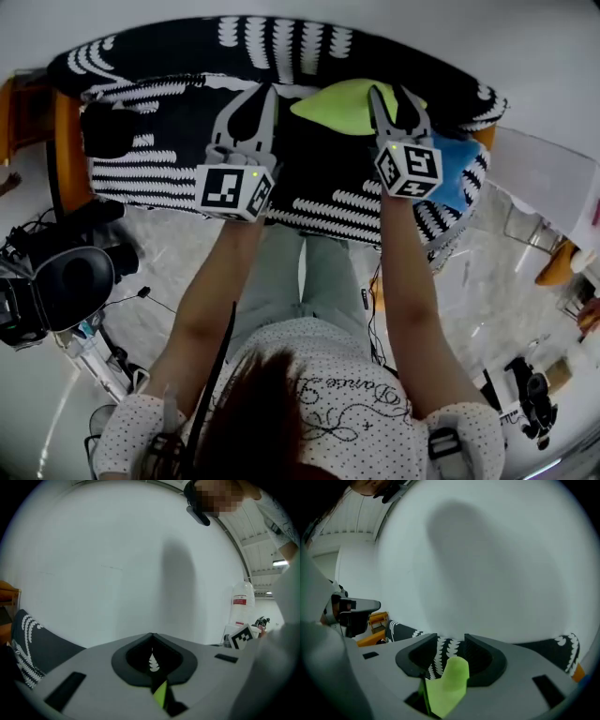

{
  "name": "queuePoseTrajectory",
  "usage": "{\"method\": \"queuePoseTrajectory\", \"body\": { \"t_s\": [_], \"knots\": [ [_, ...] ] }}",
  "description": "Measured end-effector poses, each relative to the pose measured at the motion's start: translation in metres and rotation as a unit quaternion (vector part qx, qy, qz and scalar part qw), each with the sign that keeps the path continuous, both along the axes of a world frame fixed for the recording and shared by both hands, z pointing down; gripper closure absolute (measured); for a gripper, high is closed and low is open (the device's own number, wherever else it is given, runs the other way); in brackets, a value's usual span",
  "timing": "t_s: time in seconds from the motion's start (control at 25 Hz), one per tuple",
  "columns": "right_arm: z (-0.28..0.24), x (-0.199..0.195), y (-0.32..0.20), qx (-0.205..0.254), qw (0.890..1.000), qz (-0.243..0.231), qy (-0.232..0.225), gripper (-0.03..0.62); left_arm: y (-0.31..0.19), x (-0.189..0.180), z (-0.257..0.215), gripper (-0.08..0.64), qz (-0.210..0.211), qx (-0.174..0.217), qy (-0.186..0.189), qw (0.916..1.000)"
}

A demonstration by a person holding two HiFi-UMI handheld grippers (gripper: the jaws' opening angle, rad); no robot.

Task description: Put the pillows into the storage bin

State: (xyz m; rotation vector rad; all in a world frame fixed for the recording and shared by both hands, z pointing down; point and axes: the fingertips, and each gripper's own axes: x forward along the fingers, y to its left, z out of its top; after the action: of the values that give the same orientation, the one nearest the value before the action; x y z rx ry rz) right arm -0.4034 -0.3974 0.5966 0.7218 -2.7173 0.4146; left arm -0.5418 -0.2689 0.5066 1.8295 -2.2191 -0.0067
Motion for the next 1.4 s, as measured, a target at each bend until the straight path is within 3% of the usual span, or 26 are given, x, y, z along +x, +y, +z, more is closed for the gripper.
{"method": "queuePoseTrajectory", "body": {
  "t_s": [0.16,0.32,0.48,0.84,1.08,1.4],
  "knots": [
    [0.04,0.005,-0.031,-0.01,0.999,-0.005,0.046,0.356,-0.027,0.011,0.01,0.557,0.002,-0.015,0.005,0.9999],
    [0.104,0.003,-0.043,-0.025,0.995,-0.024,0.095,0.253,-0.043,0.014,0.039,0.557,0.011,-0.029,0.004,0.9995],
    [0.125,-0.01,-0.026,-0.017,0.993,-0.013,0.112,0.247,-0.025,-0.002,0.044,0.557,0.012,-0.029,0.006,0.9995],
    [0.105,-0.005,-0.006,-0.043,0.992,-0.022,0.12,0.393,-0.005,-0.002,0.023,0.557,0.01,-0.031,0.004,0.9995],
    [0.065,0.0,0.008,-0.023,0.995,-0.028,0.095,0.41,0.01,-0.011,0.002,0.557,0.005,-0.02,-0.013,0.9997],
    [-0.057,0.0,0.025,0.02,1.0,-0.016,0.008,0.413,0.04,-0.022,-0.045,0.557,-0.016,0.008,-0.03,0.9994]
  ]
}}
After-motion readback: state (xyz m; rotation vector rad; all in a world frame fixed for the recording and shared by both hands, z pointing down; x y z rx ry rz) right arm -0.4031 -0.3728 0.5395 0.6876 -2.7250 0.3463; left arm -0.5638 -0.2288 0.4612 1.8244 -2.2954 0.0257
